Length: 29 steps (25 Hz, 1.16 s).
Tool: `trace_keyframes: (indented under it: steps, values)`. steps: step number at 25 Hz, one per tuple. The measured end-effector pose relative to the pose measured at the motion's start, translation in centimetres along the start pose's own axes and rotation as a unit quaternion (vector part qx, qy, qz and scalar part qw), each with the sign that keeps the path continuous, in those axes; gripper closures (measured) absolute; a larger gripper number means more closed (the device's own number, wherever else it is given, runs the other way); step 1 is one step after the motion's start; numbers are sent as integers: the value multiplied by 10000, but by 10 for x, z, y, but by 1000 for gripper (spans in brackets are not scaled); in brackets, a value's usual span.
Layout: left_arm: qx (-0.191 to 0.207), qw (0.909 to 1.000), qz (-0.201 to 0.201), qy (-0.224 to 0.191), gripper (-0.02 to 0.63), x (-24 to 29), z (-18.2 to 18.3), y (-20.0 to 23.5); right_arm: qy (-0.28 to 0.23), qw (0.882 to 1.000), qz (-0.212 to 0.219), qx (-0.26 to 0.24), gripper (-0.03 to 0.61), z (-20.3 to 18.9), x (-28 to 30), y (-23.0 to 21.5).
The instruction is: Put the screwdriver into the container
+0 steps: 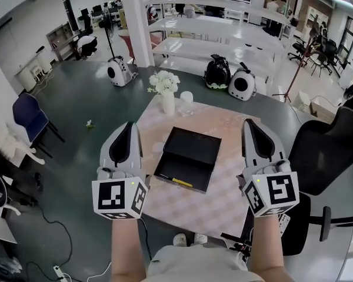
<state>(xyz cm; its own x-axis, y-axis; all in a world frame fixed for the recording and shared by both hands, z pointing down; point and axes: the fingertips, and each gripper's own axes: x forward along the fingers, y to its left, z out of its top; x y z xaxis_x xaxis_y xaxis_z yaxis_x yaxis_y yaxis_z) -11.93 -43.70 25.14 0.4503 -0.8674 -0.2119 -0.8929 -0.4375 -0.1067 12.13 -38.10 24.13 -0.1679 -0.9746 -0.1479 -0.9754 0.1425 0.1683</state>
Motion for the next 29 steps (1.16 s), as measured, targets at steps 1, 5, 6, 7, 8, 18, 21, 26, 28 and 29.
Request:
trace_keyframes:
  steps: [1,5,6,7,8,18,21,26,28,29]
  values:
    - [15,10000,-21,-24,606,0,2,-2,-11,10000,-35,13,574,0,-1,-1]
    - [42,10000,-49,-74,606,1,9,-7,-6,10000,-65,-16,575,5,-3,-2]
    - [38,10000,-41,-82,606,0,11,-8,2,10000,-62,-32,575,7,-4,-2]
    - [33,9999,-35,-90,606,-1,14,-8,6,10000,-56,-47,575,10,-6,-2]
    - [30,9999,-32,-100,606,-2,16,-9,6,10000,-55,-60,575,12,-8,-2]
    - [109,9997,-88,-207,606,-4,20,-13,-79,9998,-22,-154,575,16,-12,0]
    - [114,9996,-81,-228,606,-6,23,-12,-43,9999,-28,-136,575,16,-13,2]
    - [127,9995,-113,-264,606,-5,25,-12,-14,9999,-73,-107,575,13,-12,0]
    - [106,9996,-82,-259,606,-4,24,-11,3,9999,-76,-89,575,12,-10,0]
    - [96,9996,-64,-255,606,-4,24,-11,12,9999,-75,-80,575,11,-9,0]
